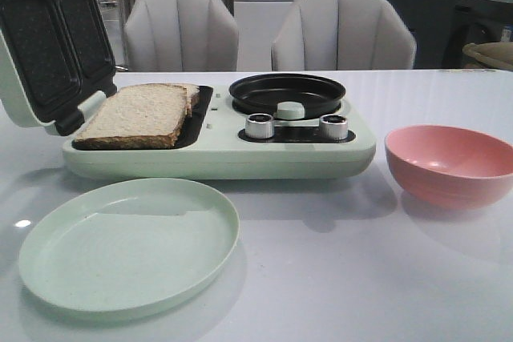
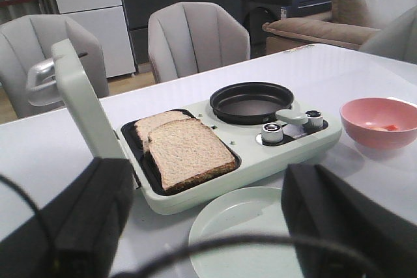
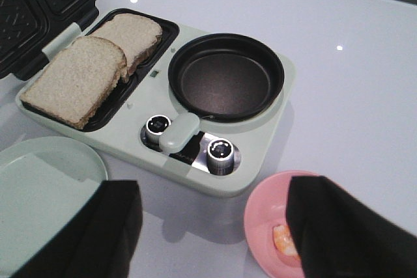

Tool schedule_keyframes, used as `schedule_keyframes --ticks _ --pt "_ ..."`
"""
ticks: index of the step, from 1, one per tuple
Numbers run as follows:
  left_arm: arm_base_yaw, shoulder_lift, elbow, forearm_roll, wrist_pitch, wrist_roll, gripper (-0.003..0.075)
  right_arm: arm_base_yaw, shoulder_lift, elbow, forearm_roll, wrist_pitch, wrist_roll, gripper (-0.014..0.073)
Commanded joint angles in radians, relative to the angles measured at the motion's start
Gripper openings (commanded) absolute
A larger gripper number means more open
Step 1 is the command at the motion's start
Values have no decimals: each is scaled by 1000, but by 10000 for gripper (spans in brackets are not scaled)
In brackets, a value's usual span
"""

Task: Make breakfast with bread and shrimp
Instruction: 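Release the bread and withdraw the right gripper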

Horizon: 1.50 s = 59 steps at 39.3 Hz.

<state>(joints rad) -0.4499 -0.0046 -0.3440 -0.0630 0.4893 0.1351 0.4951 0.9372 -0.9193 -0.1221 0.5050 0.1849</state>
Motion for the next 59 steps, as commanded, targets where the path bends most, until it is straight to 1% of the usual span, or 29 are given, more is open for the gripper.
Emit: schedule_keyframes --ticks 1,6,15,20,26,30,37,55,59 --pt "2 5 -26 -11 -89 0 532 -7 -121 86 -12 -125 5 561" --pt "2 5 -26 -11 -89 0 532 -7 -277 221 -12 -179 5 561" --pt "2 5 -26 -11 -90 0 532 -6 -602 440 -2 -324 5 561" --pt "2 5 -26 -11 -90 0 532 -6 -775 528 0 -313 5 561" --pt "2 5 -26 -11 -90 0 533 -6 -905 621 0 -306 5 561" --pt "2 5 -26 -11 -90 0 532 -6 -936 665 0 -308 5 561" --pt "2 5 -14 -12 -90 0 532 -6 -936 702 0 -303 5 561" --pt "2 5 10 -38 -92 0 532 -6 -936 705 0 -298 5 561" --pt "2 5 6 -38 -135 0 532 -6 -936 705 0 -303 5 561"
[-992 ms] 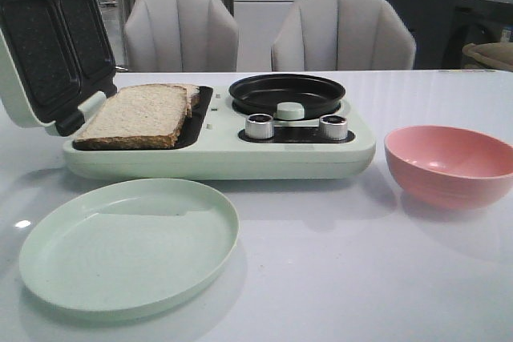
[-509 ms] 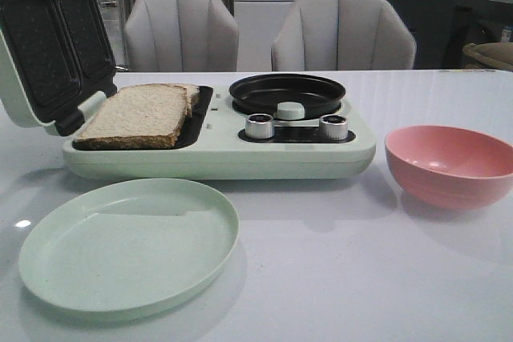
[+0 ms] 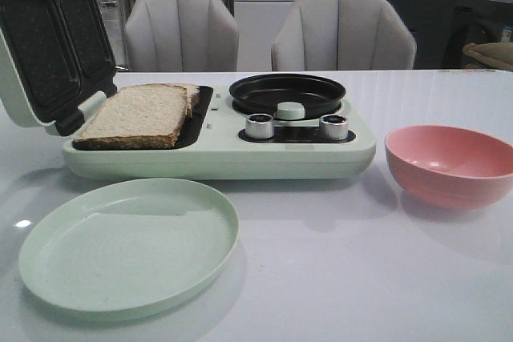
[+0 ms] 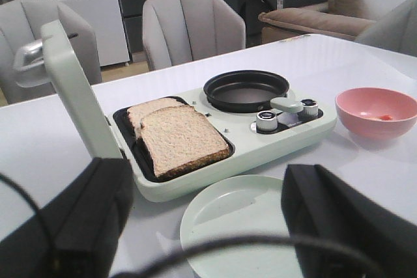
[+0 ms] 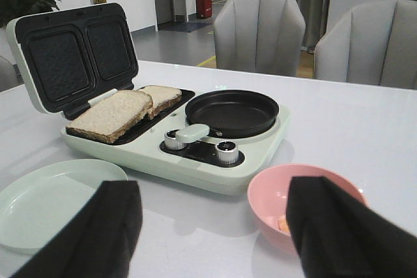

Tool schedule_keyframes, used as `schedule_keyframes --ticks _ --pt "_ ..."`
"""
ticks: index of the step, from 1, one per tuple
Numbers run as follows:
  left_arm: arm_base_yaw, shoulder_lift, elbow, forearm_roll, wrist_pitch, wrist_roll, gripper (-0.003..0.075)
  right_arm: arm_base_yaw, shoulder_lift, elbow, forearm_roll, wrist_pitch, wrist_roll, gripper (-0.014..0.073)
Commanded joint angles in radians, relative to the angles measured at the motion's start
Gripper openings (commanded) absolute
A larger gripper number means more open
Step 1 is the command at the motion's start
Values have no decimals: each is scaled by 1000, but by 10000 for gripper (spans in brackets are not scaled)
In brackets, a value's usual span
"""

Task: Make breakfast with bread and shrimp
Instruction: 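Release the bread and withdraw the right gripper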

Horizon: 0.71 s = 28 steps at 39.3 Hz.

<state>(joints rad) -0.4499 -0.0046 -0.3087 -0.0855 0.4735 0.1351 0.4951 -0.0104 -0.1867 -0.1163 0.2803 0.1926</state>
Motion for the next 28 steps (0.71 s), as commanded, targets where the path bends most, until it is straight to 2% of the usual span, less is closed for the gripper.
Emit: schedule_keyframes --ticks 1,10,16,28 --pt "2 7 -35 -15 -135 0 532 -6 12 -27 -5 -78 -3 561" --pt "2 179 -177 15 -147 -2 532 -6 12 -27 -5 -78 -3 561" --pt "2 393 -316 15 -147 -81 532 -6 12 -27 -5 -78 -3 561" --pt "14 846 -591 31 -144 -83 532 -6 12 -27 -5 -78 -3 561"
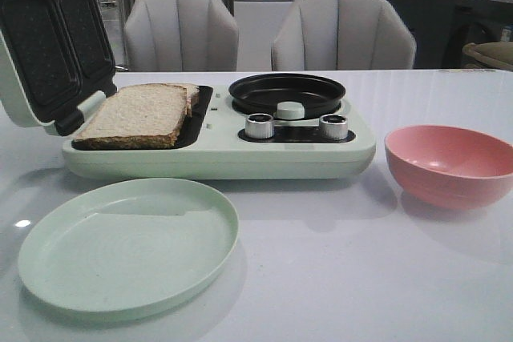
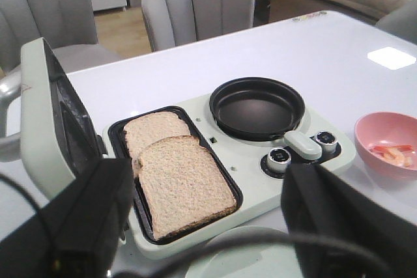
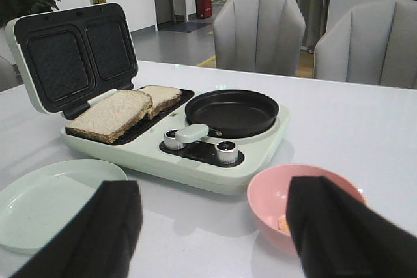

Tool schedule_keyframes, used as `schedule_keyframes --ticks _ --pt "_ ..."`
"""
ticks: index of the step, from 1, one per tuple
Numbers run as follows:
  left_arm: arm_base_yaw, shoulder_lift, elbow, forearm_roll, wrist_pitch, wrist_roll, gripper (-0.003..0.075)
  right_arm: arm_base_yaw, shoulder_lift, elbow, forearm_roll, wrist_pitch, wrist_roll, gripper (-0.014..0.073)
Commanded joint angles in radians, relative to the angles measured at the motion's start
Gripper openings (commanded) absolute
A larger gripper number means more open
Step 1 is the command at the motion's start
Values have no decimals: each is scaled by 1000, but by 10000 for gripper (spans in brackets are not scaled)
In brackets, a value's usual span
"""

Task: Make breakfast with bread and shrimp
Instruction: 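Release the bread and withdraw the right gripper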

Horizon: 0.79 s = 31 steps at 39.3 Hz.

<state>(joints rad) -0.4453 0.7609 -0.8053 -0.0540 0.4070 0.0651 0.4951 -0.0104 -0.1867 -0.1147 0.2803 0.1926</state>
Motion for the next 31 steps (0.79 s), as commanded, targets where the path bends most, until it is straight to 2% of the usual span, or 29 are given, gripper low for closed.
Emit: schedule_keyframes --ticks 1,10,20,27,31 --pt "18 110 -115 -2 -78 -13 532 -6 12 -27 -7 -78 -3 561" --pt "195 338 -310 -127 -63 -13 532 -6 12 -27 -7 -78 -3 561" --pt "448 525 -515 -295 142 36 531 -6 12 -27 -7 -78 -3 561" --pt "605 607 -591 -577 196 187 531 -6 12 -27 -7 -78 -3 561" --pt "703 663 -607 -815 271 321 530 -6 12 -27 -7 -78 -3 561"
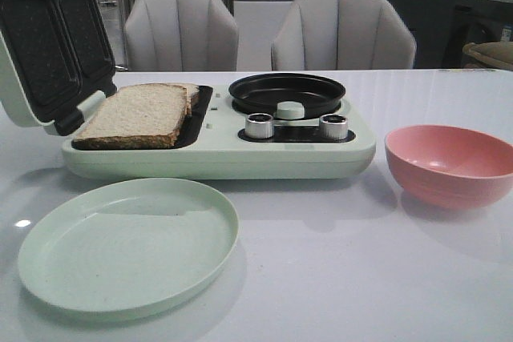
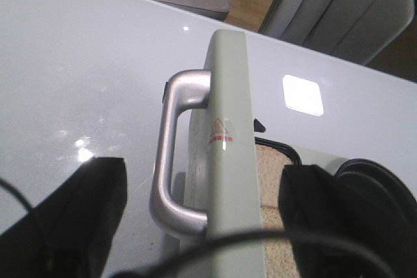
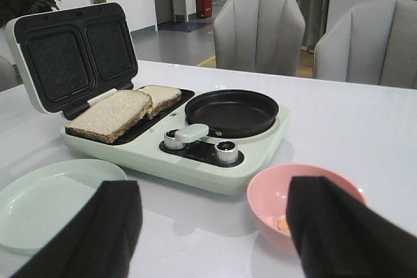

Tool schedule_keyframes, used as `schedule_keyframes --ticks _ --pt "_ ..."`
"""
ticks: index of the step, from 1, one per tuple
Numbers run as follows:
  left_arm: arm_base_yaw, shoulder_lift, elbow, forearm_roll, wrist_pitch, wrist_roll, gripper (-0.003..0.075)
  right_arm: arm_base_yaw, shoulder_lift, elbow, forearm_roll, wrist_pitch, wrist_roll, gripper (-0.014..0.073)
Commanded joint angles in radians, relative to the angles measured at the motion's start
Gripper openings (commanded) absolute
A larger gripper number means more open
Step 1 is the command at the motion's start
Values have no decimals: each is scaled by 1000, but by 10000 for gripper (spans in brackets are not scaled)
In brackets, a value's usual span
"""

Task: Make breakfast with bread and shrimp
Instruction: 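Release the bread and withdraw the right gripper, then push the sandwich maker lid down over the bread with the left gripper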

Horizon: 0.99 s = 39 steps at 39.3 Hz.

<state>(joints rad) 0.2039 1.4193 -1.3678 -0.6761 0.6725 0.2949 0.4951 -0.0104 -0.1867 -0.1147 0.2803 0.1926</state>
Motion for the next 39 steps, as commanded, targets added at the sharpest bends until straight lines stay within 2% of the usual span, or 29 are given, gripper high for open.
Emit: schedule_keyframes --ticks 1,4,9,13,24,34,36,39 --pt "70 17 -48 -241 40 120 529 -6 12 -27 -7 -78 -3 561" --pt "123 77 -57 -411 155 243 507 -6 12 -27 -7 -78 -3 561" --pt "165 170 -66 -546 283 320 424 -6 12 -27 -7 -78 -3 561" --pt "167 221 -66 -569 303 328 384 -6 12 -27 -7 -78 -3 561" --pt "167 318 -66 -591 312 366 384 -6 12 -27 -7 -78 -3 561" --pt "147 389 -66 -746 424 483 382 -6 12 -27 -7 -78 -3 561" --pt "137 400 -66 -776 459 510 358 -6 12 -27 -7 -78 -3 561" --pt "115 404 -66 -785 477 532 276 -6 12 -27 -7 -78 -3 561"
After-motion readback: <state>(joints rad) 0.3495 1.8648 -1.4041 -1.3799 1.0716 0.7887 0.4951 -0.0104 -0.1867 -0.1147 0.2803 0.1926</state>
